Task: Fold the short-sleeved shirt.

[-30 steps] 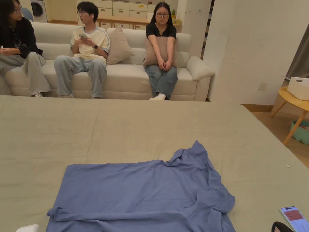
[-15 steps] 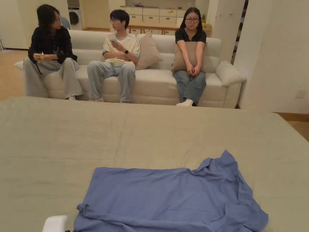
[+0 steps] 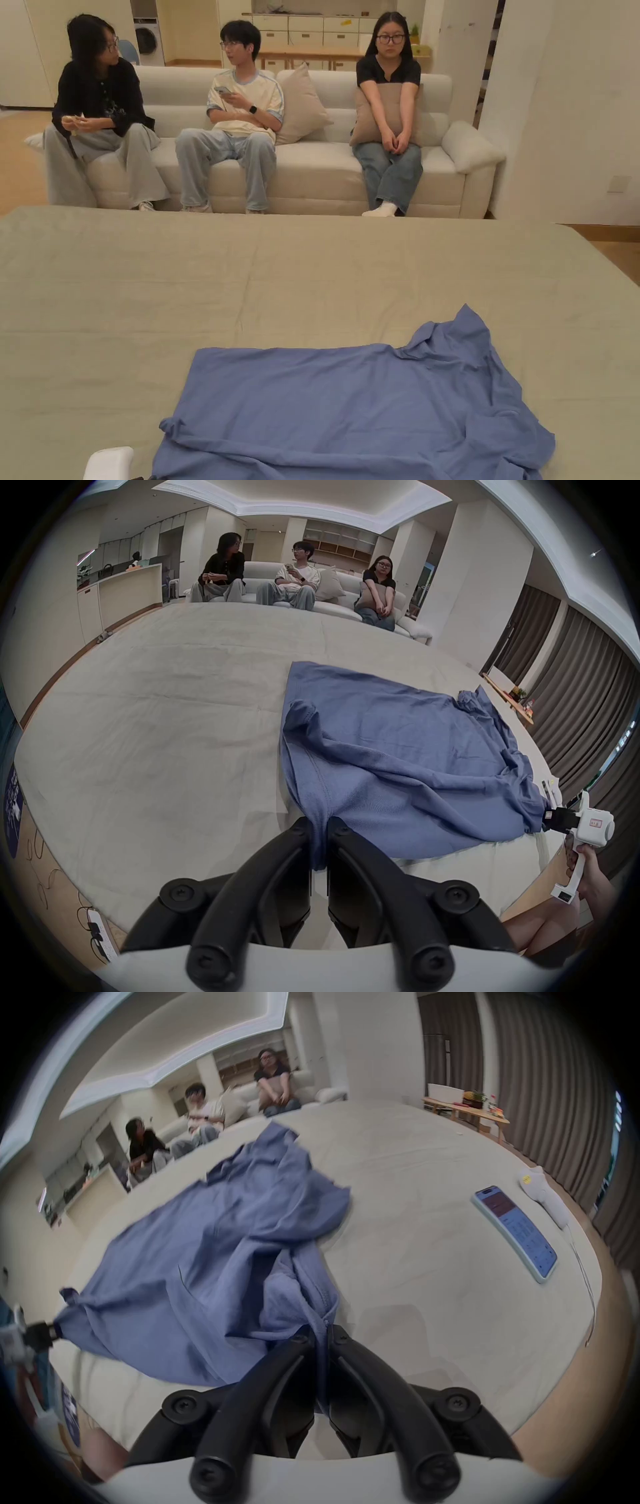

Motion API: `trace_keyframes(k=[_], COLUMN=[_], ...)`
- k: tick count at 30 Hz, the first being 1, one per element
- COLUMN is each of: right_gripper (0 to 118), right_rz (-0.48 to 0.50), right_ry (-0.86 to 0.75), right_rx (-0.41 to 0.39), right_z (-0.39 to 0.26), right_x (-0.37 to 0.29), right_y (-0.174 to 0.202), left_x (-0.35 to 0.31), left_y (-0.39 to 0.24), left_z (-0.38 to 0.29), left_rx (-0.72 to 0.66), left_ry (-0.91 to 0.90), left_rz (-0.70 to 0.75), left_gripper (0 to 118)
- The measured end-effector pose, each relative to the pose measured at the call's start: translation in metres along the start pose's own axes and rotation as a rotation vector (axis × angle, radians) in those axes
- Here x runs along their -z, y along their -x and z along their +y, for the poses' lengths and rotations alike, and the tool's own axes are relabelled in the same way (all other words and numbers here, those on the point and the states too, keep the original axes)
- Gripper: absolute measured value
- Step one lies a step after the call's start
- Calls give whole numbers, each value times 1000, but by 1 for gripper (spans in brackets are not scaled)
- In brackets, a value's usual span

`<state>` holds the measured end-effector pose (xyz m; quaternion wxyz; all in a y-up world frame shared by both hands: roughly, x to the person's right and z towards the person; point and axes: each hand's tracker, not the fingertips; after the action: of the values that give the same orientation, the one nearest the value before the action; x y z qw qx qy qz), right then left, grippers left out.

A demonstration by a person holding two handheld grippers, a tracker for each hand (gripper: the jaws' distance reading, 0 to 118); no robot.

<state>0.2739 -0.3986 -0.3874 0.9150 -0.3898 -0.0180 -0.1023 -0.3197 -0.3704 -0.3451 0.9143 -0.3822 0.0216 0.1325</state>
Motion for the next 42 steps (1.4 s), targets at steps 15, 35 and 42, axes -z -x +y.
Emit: trace_keyframes(k=[15, 35, 42], right_gripper=[7, 118, 1], right_rz=[-13, 62, 130], right_ry=[30, -666, -678], right_rx=[178, -264, -336], right_z=[-57, 12, 11], right_x=[-92, -259, -249], right_y=[-48, 50, 99], left_x=[-89, -250, -235], left_y=[21, -39, -61], left_z=[-64, 0, 5], left_rx=[-11, 197, 240], left_ry=[-39, -709, -658], left_rz=[-24, -53, 11], left_gripper=[5, 111, 0])
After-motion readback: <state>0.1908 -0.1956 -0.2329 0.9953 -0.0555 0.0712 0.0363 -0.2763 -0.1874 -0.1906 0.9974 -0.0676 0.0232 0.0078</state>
